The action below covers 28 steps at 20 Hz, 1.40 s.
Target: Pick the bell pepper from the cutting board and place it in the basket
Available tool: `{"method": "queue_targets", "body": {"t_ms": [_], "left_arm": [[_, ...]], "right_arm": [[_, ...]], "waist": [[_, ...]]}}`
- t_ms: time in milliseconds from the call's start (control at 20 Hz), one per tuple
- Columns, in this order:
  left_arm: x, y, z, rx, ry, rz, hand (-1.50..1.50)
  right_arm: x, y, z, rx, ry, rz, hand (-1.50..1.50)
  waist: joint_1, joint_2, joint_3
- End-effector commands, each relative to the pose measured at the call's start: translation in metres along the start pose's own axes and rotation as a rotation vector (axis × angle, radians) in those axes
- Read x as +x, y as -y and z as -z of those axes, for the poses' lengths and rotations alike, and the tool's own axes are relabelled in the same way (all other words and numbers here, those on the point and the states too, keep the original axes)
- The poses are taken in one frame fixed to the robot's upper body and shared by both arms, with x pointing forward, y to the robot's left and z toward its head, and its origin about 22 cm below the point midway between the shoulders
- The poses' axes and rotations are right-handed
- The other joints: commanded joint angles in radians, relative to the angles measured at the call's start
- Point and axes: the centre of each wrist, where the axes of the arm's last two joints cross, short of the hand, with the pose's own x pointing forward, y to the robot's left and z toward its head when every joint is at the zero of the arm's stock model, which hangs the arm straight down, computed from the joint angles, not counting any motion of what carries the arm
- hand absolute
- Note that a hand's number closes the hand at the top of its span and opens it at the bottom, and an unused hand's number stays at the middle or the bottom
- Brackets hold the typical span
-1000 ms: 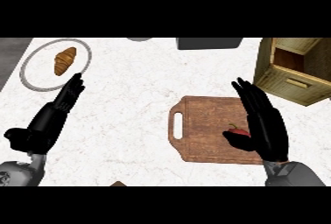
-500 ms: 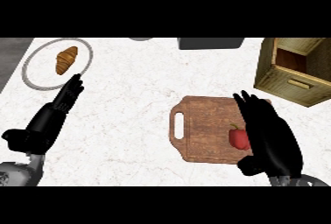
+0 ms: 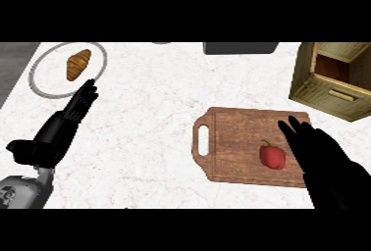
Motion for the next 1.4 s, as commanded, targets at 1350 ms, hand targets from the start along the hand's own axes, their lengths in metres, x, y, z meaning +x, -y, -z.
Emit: {"method": "queue_targets", "body": {"t_ms": [1350], "left_arm": [[-0.001,0.02,0.007,-0.029,0.018,0.001,0.0]], "right_arm": [[-0.052,-0.078,0.036,-0.089,-0.075,0.058,-1.5]], "waist": [[0.02,0.007,0.003]]}}
